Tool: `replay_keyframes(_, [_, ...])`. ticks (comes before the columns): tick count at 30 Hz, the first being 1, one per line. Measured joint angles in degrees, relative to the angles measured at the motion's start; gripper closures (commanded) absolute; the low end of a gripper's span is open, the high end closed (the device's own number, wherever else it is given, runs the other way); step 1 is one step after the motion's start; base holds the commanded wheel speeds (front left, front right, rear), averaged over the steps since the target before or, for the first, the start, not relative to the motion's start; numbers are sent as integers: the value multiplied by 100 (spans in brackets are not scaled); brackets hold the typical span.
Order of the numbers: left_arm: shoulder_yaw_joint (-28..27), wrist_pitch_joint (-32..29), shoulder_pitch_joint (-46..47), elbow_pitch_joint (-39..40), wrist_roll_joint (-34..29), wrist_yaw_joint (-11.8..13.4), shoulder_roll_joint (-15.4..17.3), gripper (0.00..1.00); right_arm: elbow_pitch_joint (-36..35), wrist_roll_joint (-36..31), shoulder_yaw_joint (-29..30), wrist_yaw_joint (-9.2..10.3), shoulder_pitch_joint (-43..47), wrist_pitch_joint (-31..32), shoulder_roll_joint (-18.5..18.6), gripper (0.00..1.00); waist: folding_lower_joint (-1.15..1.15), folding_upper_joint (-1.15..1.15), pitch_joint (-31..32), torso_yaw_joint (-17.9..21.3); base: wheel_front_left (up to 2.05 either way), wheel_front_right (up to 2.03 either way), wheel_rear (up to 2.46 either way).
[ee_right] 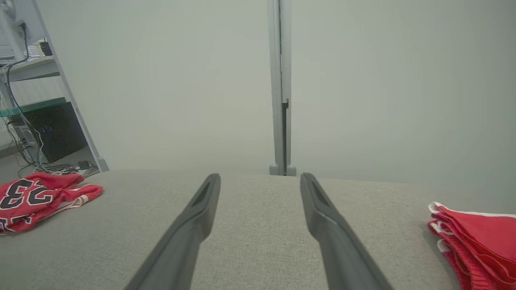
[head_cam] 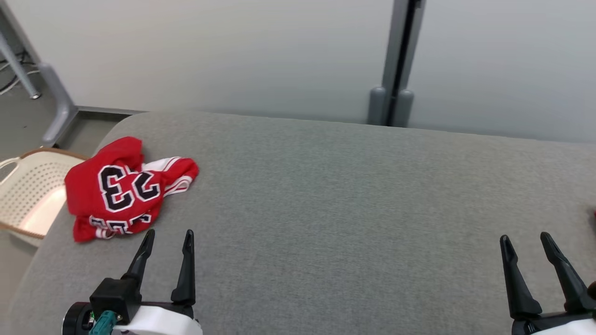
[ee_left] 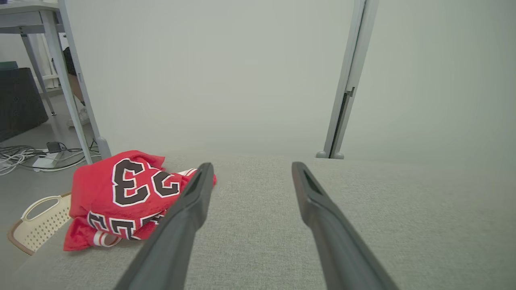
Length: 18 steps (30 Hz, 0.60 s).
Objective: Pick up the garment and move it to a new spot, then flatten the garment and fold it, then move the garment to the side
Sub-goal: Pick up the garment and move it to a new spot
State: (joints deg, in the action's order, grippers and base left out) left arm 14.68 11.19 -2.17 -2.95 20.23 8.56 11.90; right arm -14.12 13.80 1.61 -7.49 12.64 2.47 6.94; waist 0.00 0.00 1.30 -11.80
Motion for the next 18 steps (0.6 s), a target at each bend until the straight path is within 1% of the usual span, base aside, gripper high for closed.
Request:
replay_keyframes(4, [-23,68,91,-46,11,-8,-10,0,-83,-21,-40,0,-15,60,25,0,0,0,-36,-466,0,0,0])
replay_keyframes(5, [-23,68,91,-46,11,-8,-10,0,-83,-21,-40,0,-15,60,25,0,0,0,-36,-466,0,0,0])
replay_keyframes(6, [-58,99,107,-60,46,4,-12,0,-127,-24,-70,0,-40,81,33,0,0,0,-53,-692,0,0,0])
replay_keyframes(10, [-121,131,120,-91,56,10,22,0,-163,-27,-149,0,-97,134,62,0,0,0,-87,-1077,0,0,0])
replay_keyframes(14, [-169,171,153,-80,92,10,43,0,-181,-31,-177,0,-114,168,86,0,0,0,-123,-1336,0,0,0])
replay_keyframes(18, [-177,194,173,-77,99,16,46,0,-207,-31,-186,0,-126,209,99,0,0,0,-172,-1454,0,0,0])
